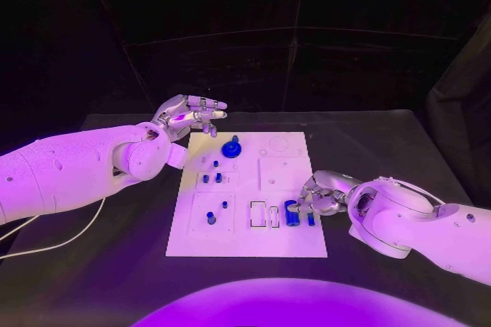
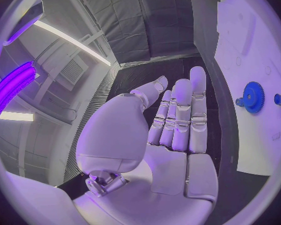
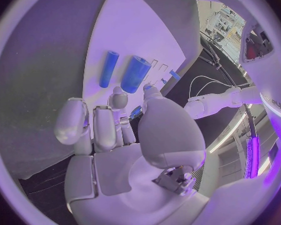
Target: Assemble the parts on the task board
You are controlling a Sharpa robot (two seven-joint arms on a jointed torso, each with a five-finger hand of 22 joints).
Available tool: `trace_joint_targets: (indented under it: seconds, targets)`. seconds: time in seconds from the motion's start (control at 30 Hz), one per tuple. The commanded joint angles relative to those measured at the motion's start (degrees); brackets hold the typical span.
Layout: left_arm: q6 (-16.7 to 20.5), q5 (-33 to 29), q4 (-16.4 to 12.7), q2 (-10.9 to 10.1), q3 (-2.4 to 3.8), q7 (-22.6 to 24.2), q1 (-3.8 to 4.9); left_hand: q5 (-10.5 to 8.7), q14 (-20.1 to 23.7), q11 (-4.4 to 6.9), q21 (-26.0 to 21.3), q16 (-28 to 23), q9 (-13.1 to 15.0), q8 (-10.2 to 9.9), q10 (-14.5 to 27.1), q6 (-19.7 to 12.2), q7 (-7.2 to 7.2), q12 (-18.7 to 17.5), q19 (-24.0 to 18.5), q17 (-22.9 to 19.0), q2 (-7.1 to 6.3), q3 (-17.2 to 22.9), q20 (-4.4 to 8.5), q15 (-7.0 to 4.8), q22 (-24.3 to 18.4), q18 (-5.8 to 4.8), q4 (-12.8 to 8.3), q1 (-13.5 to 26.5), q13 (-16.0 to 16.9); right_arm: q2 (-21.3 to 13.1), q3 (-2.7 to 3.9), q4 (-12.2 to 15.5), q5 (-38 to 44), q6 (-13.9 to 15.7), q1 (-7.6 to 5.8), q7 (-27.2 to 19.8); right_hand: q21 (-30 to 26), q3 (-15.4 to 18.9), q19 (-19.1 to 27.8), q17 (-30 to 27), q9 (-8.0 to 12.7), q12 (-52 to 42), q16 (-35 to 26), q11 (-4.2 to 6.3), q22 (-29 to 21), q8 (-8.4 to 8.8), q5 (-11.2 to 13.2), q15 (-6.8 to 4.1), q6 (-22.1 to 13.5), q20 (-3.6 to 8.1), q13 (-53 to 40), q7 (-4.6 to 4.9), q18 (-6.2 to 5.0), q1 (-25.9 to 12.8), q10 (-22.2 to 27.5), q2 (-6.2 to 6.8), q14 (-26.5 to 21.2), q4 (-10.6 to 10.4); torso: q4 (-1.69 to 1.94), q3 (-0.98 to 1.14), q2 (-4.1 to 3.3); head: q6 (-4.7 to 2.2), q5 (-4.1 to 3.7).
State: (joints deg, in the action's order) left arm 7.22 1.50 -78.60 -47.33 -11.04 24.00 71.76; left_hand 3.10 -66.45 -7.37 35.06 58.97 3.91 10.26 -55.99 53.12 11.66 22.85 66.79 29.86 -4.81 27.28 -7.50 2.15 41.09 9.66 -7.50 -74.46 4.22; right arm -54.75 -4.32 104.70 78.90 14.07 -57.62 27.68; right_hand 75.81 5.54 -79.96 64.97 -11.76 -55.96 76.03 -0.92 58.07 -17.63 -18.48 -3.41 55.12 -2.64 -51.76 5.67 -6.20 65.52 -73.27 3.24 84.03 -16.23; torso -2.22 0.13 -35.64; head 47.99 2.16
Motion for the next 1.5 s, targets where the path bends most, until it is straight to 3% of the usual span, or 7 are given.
trace_joint_targets:
  seconds: [0.03,0.5,0.67,1.07,1.37,1.5]
  targets:
    - [-0.7,-0.2,0.0,0.0,0.04,0.2,0.05,-0.13,0.5,0.02,-0.4,-0.3,-0.1,0.2,0.6,-0.2,0.17,0.3,-0.2,-0.1,0.58,-0.3,0.02,-0.09,-0.1,0.78,0.1,-0.2,-0.1,0.5,0.02,-0.4,0.6,-2.5,0.12,2.7,0.3,0.7,-0.2,0.6,-0.3,-1.3,0.6,-0.07,0.2,-0.53,0.4,0.05,-0.6,0.02,-1.7,0.02,0.69,0.6,-0.4,0.33,2.2,-0.1,-0.11,-0.03,-0.04,0.19,0.22]
    - [-0.9,-0.2,0.0,0.0,0.04,0.0,0.0,-0.13,0.6,-0.01,-0.5,-0.4,-0.1,0.2,0.7,-0.3,0.19,0.4,-0.3,-0.2,0.58,-0.4,-0.02,-0.06,-0.1,0.78,0.1,-0.2,-0.1,3.5,0.03,-2.1,3.9,-4.4,1.55,5.7,0.5,2.7,-0.2,3.3,-1.5,-4.9,2.3,-0.12,0.6,-2.09,1.0,0.12,-1.6,-0.04,-6.4,0.04,0.75,1.3,-1.3,0.4,2.5,-0.1,0.05,-0.12,-0.07,0.44,0.27]
    - [-0.9,-0.2,0.0,-0.1,0.04,0.0,0.0,-0.13,0.6,-0.01,-0.5,-0.4,-0.1,0.2,0.7,-0.3,0.19,0.4,-0.3,-0.2,0.58,-0.4,-0.02,-0.06,-0.1,0.78,0.1,-0.2,-0.1,3.9,0.03,-2.2,4.3,-3.8,1.75,6.2,0.7,3.1,-0.3,4.0,-2.2,-6.3,2.7,-0.01,1.0,-3.17,-0.5,0.06,-1.8,-0.01,-8.4,-0.08,0.8,2.8,-1.7,-0.23,2.6,0.2,-0.06,-0.07,-0.04,0.47,0.32]
    - [-1.0,-0.2,0.0,-0.1,0.03,-0.1,0.0,-0.13,0.6,-0.01,-0.5,-0.4,-0.1,0.2,0.7,-0.3,0.19,0.4,-0.3,-0.2,0.58,-0.4,-0.02,-0.06,-0.1,0.78,0.1,-0.2,-0.1,3.9,0.03,-1.4,0.2,0.7,1.87,6.5,1.0,4.1,-0.6,4.9,-3.7,-7.2,3.4,0.24,1.8,-5.0,-5.8,-0.14,-2.1,0.19,-10.2,-0.36,0.92,4.8,-2.0,-1.23,2.6,0.4,0.03,-0.08,-0.08,0.33,0.18]
    - [-1.1,-0.2,0.0,-0.1,0.03,-0.2,-0.01,-0.13,0.6,-0.01,-0.5,-0.4,-0.1,0.2,0.7,-0.3,0.19,0.4,-0.3,-0.2,0.58,-0.4,-0.02,-0.06,-0.1,0.78,0.1,-0.2,-0.1,2.1,0.09,2.5,-3.2,9.1,1.85,4.1,1.5,4.7,-0.9,5.5,-4.6,-7.6,3.7,0.51,2.7,-5.99,-10.2,-0.35,-1.8,0.35,-11.3,-0.64,1.05,5.4,-2.6,-2.25,2.7,0.1,0.06,-0.15,-0.04,0.33,0.23]
    - [-1.1,-0.2,0.0,-0.1,0.02,-0.2,-0.01,-0.13,0.6,-0.01,-0.5,-0.4,-0.1,0.2,0.7,-0.3,0.19,0.4,-0.3,-0.2,0.58,-0.4,-0.02,-0.06,-0.1,0.78,0.1,-0.2,-0.1,1.9,0.11,3.8,-2.8,10.0,1.84,3.7,1.6,4.8,-1.0,5.4,-4.8,-7.5,3.7,0.65,3.0,-6.3,-11.2,-0.45,-1.3,0.43,-11.3,-0.81,1.09,5.3,-2.6,-2.58,2.7,0.0,0.13,-0.17,-0.05,0.33,0.24]
